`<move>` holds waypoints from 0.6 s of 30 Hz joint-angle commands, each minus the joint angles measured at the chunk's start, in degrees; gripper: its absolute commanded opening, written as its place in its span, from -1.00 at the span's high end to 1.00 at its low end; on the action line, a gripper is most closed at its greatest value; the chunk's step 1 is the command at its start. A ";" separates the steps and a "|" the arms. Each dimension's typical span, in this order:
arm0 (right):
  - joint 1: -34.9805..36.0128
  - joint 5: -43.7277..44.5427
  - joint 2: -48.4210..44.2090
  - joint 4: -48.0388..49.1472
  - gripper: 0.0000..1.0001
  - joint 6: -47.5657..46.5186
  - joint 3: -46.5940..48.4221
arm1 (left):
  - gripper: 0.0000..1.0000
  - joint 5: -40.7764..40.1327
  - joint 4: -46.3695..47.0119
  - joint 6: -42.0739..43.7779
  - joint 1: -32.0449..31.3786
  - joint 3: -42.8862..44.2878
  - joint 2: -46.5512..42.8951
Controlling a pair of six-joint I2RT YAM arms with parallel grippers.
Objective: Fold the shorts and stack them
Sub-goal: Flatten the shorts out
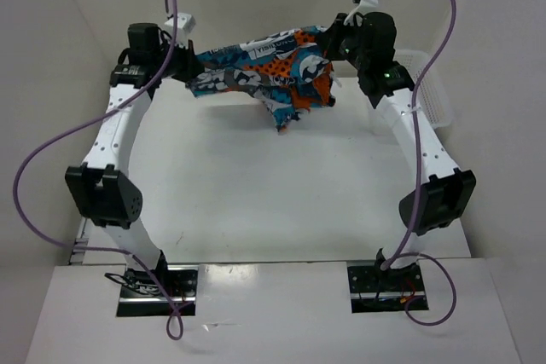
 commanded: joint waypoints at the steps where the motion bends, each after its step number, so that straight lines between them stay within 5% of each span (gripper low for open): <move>1: 0.24 1.09 -2.32 -0.88 1.00 -3.72 3.02 | 1.00 -4.65 -8.49 0.40 0.21 -1.25 -7.11; 6: 2.53 -0.84 -8.29 -0.35 1.00 -4.34 -17.85 | 0.82 -5.26 -15.09 0.40 -0.48 -19.41 -10.11; 10: 3.41 -3.30 -11.38 -0.35 0.92 1.09 -33.18 | 0.22 -5.01 -19.47 0.40 -2.16 -32.69 -13.88; 11: 3.93 -4.79 -11.91 -0.35 0.84 1.98 -38.52 | 0.13 -4.22 -20.80 0.40 -2.68 -34.56 -14.50; 12: 3.94 -5.58 -12.69 -0.35 0.51 2.51 -40.92 | 0.07 -3.43 -22.03 0.40 -2.69 -36.06 -15.29; 15: 3.94 -6.12 -13.40 -1.58 -0.09 3.83 -47.53 | -0.06 -5.25 -23.45 0.40 -2.69 -38.98 -15.30; 18: 3.94 -4.11 -16.91 -2.20 -0.24 4.63 -51.31 | -0.14 -6.58 -18.55 0.40 0.20 -39.50 -15.30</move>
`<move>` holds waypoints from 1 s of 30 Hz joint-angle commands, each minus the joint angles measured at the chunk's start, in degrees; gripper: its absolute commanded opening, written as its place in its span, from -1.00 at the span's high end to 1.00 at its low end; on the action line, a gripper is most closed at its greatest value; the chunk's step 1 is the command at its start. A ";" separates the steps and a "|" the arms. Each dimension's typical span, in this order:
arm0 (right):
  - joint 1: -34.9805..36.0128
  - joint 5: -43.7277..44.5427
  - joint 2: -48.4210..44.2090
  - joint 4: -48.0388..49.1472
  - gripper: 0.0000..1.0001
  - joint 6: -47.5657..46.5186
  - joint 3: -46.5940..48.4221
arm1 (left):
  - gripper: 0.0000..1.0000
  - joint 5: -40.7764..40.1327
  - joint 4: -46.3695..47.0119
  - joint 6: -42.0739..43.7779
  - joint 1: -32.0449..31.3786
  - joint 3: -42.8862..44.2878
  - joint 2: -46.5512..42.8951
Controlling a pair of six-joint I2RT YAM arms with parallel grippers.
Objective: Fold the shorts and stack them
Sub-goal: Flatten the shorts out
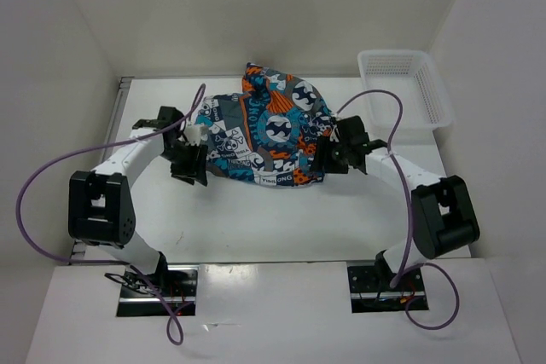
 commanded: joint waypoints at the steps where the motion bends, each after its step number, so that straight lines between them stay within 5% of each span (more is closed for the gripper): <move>1: 0.53 0.99 -8.76 2.70 -0.24 2.65 -1.81 | -0.14 -1.79 5.73 0.16 4.05 1.37 -2.49; 6: 0.53 5.56 -12.74 4.11 -0.22 7.05 -6.12 | -0.19 -9.35 17.76 0.16 6.09 0.75 2.67; 13: 0.53 7.77 -11.68 7.09 -0.16 16.45 -9.19 | -0.24 -9.45 22.26 0.16 10.66 4.71 10.08; 23: 0.53 7.24 -0.35 13.34 -0.43 19.27 -7.53 | -0.36 -11.72 25.79 0.16 10.66 4.28 15.25; 30: 0.53 5.57 8.43 11.05 -0.32 20.42 -6.48 | -0.23 -10.95 24.73 0.16 11.18 2.43 17.11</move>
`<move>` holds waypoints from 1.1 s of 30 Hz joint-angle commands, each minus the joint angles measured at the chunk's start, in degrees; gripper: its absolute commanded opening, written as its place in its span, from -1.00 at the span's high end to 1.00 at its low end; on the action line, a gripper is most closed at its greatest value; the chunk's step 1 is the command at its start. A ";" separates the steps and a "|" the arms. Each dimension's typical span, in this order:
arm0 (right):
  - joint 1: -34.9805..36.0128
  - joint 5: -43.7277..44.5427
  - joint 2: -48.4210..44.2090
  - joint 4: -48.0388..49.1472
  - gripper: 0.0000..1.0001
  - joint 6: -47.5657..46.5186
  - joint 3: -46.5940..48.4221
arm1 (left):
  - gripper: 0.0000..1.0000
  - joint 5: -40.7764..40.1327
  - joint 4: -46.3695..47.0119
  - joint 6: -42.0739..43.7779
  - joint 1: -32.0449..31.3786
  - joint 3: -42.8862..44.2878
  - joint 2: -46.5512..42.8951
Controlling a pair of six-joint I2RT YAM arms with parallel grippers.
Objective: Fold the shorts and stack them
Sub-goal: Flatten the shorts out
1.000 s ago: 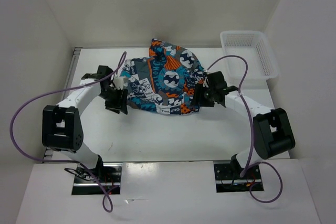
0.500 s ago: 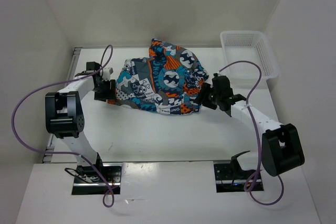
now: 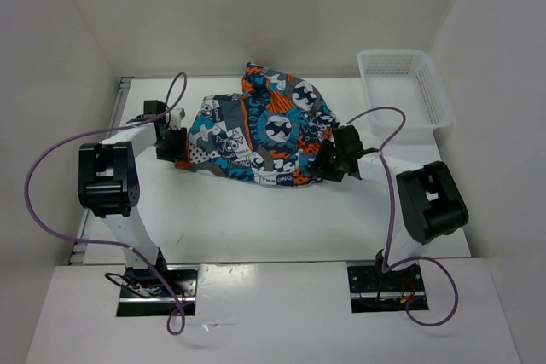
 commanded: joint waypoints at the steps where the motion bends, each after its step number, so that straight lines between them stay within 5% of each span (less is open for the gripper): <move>1: 0.39 -1.64 4.16 0.93 -0.20 1.90 1.13 | -0.05 0.97 -0.65 0.21 0.46 -1.07 1.87; 2: 0.39 -3.56 4.95 0.94 -0.02 1.91 1.13 | 0.08 1.67 -0.65 0.21 0.46 -1.07 2.48; 3: 0.39 -4.19 5.57 1.55 0.45 1.91 1.83 | 0.22 2.63 -0.65 0.21 0.46 -1.07 2.49; 6: -0.65 -4.81 6.27 1.55 0.99 2.43 3.58 | 0.79 5.96 -2.40 0.21 0.46 0.24 3.02; 10: -5.04 -8.50 9.85 -0.71 0.99 -0.98 15.94 | 1.00 10.97 -6.61 0.21 0.46 11.28 4.59; 17: -10.86 -16.76 24.46 -15.76 0.99 -6.00 77.15 | 1.00 12.13 -13.65 0.21 2.03 55.58 5.32; 19: -10.86 -16.77 23.95 -15.76 0.99 -6.62 81.45 | 1.00 12.92 -13.65 0.21 2.57 60.69 3.90; 21: -10.86 -16.77 20.44 -14.71 0.99 -7.14 79.98 | 1.00 13.54 -13.65 0.21 4.14 62.65 1.01; 24: -10.25 -16.77 14.46 -12.77 0.99 -8.63 69.54 | 1.00 14.06 -13.65 0.21 4.15 53.04 -4.61; 28: -9.71 -15.71 6.29 -11.46 0.99 -10.31 47.27 | 1.00 14.07 -15.84 0.21 4.15 38.96 -12.43; 33: -9.19 -15.18 -4.16 -12.50 0.99 -9.69 21.85 | 1.00 13.45 -29.98 0.21 4.15 29.09 -15.08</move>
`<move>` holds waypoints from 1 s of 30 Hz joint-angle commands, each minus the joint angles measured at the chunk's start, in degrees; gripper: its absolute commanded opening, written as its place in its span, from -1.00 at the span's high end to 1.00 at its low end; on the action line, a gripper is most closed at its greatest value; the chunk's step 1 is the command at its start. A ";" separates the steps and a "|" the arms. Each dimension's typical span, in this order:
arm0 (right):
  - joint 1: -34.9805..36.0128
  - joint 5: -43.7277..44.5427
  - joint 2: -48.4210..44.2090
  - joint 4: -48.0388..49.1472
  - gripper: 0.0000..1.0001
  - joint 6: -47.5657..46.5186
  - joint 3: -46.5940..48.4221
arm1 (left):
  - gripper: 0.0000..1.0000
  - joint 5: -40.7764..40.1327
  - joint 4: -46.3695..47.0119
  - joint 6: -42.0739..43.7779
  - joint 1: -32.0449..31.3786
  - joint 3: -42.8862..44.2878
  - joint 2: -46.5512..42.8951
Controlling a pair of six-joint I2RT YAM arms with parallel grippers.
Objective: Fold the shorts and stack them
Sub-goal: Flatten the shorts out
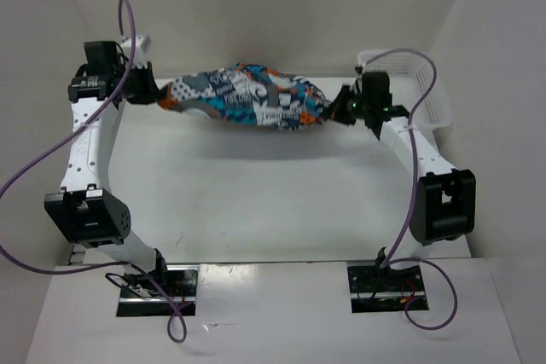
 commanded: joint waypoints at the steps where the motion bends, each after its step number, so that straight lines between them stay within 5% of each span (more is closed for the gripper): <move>1: 0.45 0.75 -4.18 -4.24 0.99 -1.00 -13.00 | 1.00 0.01 -14.84 0.21 0.13 -6.98 -0.11; 9: 0.98 0.66 -9.46 -14.35 0.99 -1.08 -27.51 | 1.00 -6.38 -25.15 0.21 0.13 -28.25 -1.26; 14: 1.51 2.50 -11.57 -19.36 0.97 1.03 -25.60 | 0.97 -11.32 -24.63 0.21 -1.89 -39.24 -3.98; 15: 1.51 3.12 -11.57 -20.41 0.94 1.03 -25.59 | 0.90 -11.33 -24.63 0.21 -1.89 -39.95 -5.03; 17: 1.51 3.65 -11.57 -22.97 0.56 1.03 -25.59 | 0.81 -11.94 -26.29 0.21 -1.89 -40.49 -5.91; 20: 1.51 4.97 -13.50 -25.52 0.07 0.50 -25.07 | 0.31 -12.47 -27.53 0.21 -1.89 -41.01 -7.06; 24: 1.51 8.04 -16.05 -25.44 -0.06 -0.02 -20.42 | 0.04 -9.76 -18.35 0.21 -1.89 -35.06 -7.59; 27: 1.51 12.52 -14.75 -22.11 -0.10 -0.03 -15.50 | -0.41 -3.61 -5.88 0.21 -1.89 -27.93 -5.24; 30: 1.51 16.47 -9.57 -15.96 -0.17 -0.56 -12.42 | -0.48 1.23 4.53 0.21 -5.04 -21.54 1.70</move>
